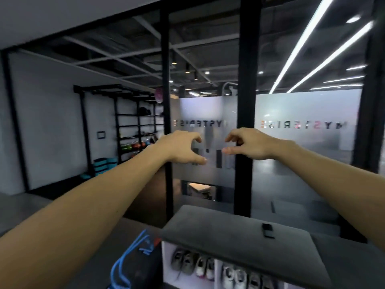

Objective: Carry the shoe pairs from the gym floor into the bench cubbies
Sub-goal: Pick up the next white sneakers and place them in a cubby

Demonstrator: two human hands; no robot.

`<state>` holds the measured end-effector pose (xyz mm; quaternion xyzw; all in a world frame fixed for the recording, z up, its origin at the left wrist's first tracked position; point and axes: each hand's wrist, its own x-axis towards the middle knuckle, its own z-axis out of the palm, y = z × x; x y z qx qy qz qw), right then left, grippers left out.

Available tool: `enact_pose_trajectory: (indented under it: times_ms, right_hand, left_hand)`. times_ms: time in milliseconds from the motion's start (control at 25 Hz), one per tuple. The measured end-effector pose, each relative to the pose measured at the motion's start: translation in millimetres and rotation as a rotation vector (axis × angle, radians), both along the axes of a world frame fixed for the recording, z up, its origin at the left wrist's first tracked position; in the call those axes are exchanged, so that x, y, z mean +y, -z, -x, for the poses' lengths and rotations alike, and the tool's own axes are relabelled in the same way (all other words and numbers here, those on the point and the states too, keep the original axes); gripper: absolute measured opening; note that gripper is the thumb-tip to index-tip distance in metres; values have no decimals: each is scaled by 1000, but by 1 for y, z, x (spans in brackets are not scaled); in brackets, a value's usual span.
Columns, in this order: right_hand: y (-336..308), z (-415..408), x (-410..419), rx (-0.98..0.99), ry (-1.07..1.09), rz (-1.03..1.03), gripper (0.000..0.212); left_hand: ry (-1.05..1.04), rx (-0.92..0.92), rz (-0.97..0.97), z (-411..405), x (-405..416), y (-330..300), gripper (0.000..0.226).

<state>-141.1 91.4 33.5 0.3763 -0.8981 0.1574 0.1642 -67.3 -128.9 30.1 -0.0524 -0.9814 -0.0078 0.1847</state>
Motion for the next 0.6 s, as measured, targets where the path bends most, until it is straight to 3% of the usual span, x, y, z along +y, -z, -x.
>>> enact_pose_trajectory:
  times_ms: [280, 600]
  right_hand:
    - [2, -84, -201, -108, -258, -84, 41]
    - [18, -158, -430, -213, -426, -107, 39]
  left_hand:
    - [-296, -65, -71, -141, -185, 2, 72]
    - [-437, -113, -132, -254, -389, 29, 69]
